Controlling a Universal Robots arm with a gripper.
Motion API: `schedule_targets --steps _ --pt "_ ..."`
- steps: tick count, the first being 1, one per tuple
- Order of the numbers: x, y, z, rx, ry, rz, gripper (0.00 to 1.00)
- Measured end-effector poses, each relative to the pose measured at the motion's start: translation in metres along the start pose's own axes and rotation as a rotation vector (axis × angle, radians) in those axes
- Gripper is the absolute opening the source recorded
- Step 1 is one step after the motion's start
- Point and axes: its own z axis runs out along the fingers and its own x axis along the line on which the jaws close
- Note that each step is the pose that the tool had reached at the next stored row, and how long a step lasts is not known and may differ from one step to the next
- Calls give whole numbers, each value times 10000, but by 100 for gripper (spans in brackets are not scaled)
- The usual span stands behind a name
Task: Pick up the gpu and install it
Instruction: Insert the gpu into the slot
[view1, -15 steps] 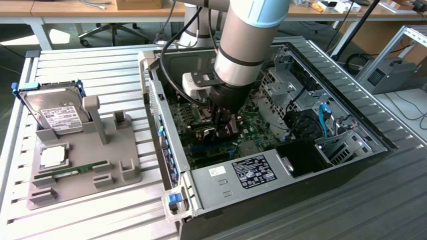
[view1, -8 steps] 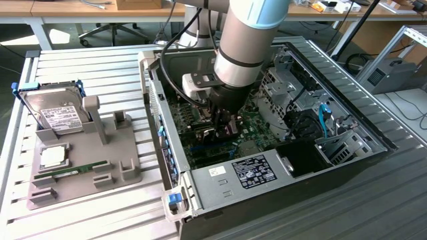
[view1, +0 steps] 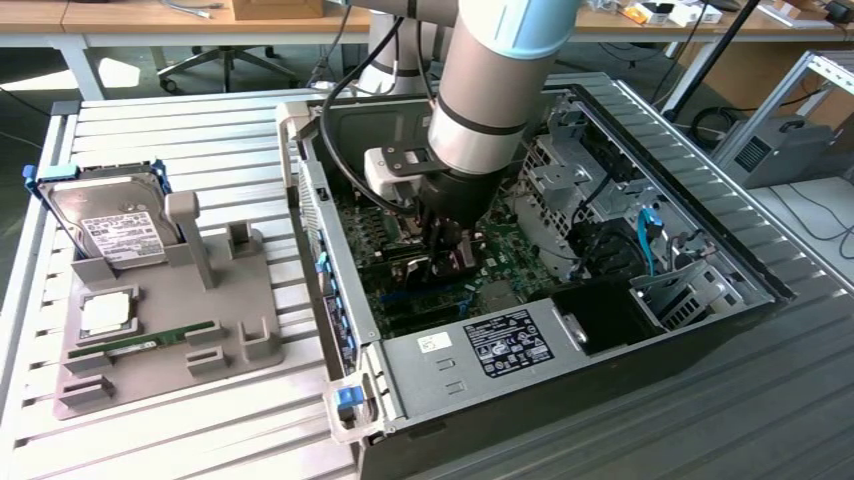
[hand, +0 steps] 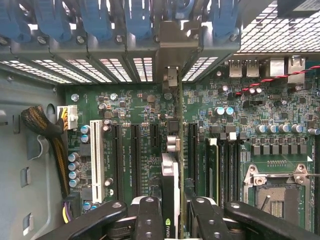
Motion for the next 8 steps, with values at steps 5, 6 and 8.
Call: schedule_targets --steps 5,6,8 --pt "-1 0 -10 2 -4 -1 27" --pt "-1 0 -14 2 -4 -1 27" --pt "-1 1 -24 1 -2 -1 27"
